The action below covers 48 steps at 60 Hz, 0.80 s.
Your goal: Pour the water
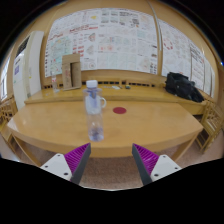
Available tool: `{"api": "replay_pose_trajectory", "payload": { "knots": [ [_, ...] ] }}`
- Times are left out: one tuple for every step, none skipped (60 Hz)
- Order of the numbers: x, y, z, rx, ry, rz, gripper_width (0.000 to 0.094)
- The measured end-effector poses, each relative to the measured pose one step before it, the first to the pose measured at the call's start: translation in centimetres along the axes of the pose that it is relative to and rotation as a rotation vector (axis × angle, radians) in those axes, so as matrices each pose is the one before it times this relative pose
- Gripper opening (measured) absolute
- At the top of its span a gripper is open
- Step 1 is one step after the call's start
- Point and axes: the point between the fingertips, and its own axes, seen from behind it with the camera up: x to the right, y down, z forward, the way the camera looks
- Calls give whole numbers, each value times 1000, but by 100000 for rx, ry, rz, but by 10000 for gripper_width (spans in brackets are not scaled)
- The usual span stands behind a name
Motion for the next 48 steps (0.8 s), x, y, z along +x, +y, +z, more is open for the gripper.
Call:
{"api": "replay_pose_trajectory", "payload": {
  "knots": [
    [-990, -599, 977, 916, -462, 238, 847],
    [-504, -468, 735, 1090, -734, -167, 848],
    [-955, -686, 970, 1149, -398, 233, 850],
    [-528, -546, 913, 1103, -378, -41, 848],
    [-520, -504, 842, 990, -243, -13, 848],
    [-437, -507, 886, 1017, -183, -75, 851],
    [-419, -492, 884, 1136, -115, -78, 849],
    [-76, -456, 722, 1167, -164, -303, 847],
    [-592, -587, 990, 1221, 249, 131, 849],
    [-281, -473, 866, 1129, 224, -82, 847],
    [-219, -408, 856, 1016, 177, -134, 844],
    [-235, -390, 840, 846, 87, -202, 844],
    [-191, -269, 796, 654, 43, -213, 835],
    [-159, -176, 766, 392, 114, -255, 828],
    [-84, -197, 675, 239, 266, -244, 821],
    [-169, -215, 582, 325, 530, -206, 811],
    [-21, -101, 541, 338, 404, -178, 800],
    [-84, -81, 513, 350, 187, -140, 785],
    [-22, -67, 468, 276, 261, -47, 763],
    [49, -48, 442, 199, 351, -20, 741],
    [39, -35, 398, 177, 308, -9, 691],
    [278, 79, 796, 416, 306, -82, 641],
    [30, 78, 292, 97, 452, -39, 591],
    [-99, 111, 234, 17, 33, -219, 551],
    [-173, -103, 159, 739, -407, 43, 524],
    [-163, -228, 47, 1304, -315, 128, 520],
    [-96, -90, 71, 735, -201, -251, 519],
    [-47, 21, 52, 169, -22, -488, 502],
    [-63, -12, 12, 363, 30, -413, 488],
    [-168, -155, 70, 587, 90, -115, 480],
    [-17, -11, -39, 131, 33, -248, 465],
    [22, -2, -44, 80, 233, -273, 445],
    [11, 10, -63, 117, 214, -143, 443],
    [68, -36, -68, 123, 269, -223, 408],
    [54, -61, -24, 188, 282, -239, 392],
    [16, 29, -35, -55, 115, -425, 373],
    [8, 17, -35, -216, 46, -493, 354],
    [25, 9, -19, -199, 61, -463, 350],
    [158, 234, 199, 6, 50, -527, 326],
    [181, -32, -24, -153, 520, -540, 321],
    [152, -135, -74, -371, 700, -641, 321],
    [295, -96, -78, -220, 920, -866, 322],
    [332, -66, -82, -325, 1021, -1074, 321],
    [417, -85, -46, -307, 1082, -1242, 321],
    [513, -128, -83, -204, 1342, -1340, 322],
    [594, -136, -12, -74, 1543, -1299, 321],
    [644, -102, 0, -175, 1714, -1330, 321],
    [1143, -279, -138, -512, 1410, -1559, 321]
  ]
}}
